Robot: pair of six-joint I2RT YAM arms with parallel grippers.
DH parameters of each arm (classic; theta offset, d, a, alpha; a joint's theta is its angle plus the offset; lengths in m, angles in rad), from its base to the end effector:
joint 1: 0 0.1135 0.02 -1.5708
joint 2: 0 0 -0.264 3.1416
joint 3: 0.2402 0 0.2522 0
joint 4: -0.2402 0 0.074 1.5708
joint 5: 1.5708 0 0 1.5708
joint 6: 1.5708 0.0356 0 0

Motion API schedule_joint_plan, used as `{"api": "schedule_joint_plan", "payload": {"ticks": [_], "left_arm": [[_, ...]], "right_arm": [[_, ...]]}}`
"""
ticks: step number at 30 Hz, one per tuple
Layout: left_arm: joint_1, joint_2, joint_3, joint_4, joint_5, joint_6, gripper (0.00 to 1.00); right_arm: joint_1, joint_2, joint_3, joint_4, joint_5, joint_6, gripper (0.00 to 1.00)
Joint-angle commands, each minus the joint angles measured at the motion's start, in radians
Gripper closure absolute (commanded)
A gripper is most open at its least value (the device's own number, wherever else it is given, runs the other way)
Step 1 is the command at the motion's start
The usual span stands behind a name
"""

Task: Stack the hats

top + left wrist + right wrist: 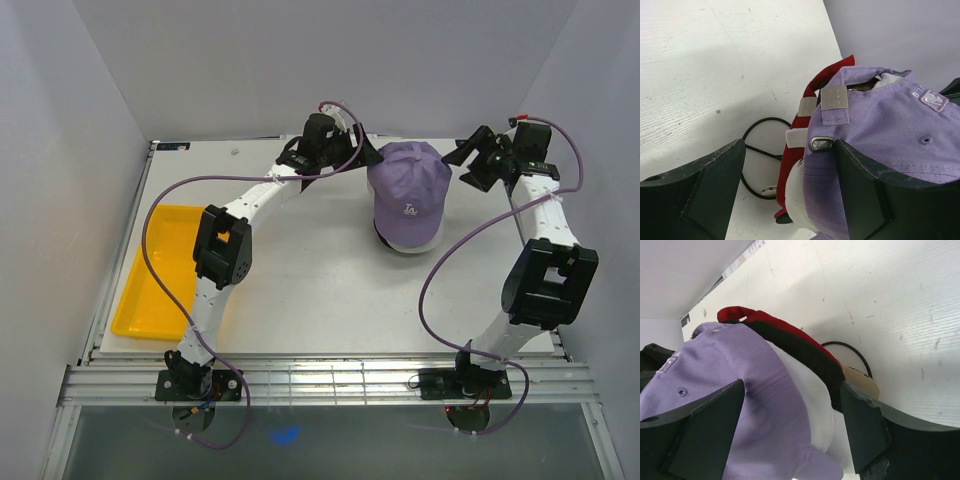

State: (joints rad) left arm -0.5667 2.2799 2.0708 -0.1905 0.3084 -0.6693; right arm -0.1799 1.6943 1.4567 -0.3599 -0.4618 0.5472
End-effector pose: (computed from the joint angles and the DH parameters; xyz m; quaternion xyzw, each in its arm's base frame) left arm 0.4527 -0.3008 0.2797 0.0426 0.8268 -0.4208 0.3710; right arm 0.3888 -0.0546 0.3166 0.2059 0.8423 0.2820 0.4107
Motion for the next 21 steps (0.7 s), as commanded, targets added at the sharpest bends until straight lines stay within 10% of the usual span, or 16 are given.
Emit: {"api": "schedule_joint_plan", "payload": {"ticks": [1, 21], "left_arm": [[-0.005, -0.076, 0.017, -0.003, 0.021, 0.011, 0.18], [-0.005, -0.106, -0.098, 0.048, 0.005, -0.056, 0.2]], "right_arm": [[-0.023, -0.068, 0.051, -0.005, 0.028, 0.01, 0.18], [0.175, 0.114, 0.416, -0.169, -0.026, -0.2, 0.22]]}}
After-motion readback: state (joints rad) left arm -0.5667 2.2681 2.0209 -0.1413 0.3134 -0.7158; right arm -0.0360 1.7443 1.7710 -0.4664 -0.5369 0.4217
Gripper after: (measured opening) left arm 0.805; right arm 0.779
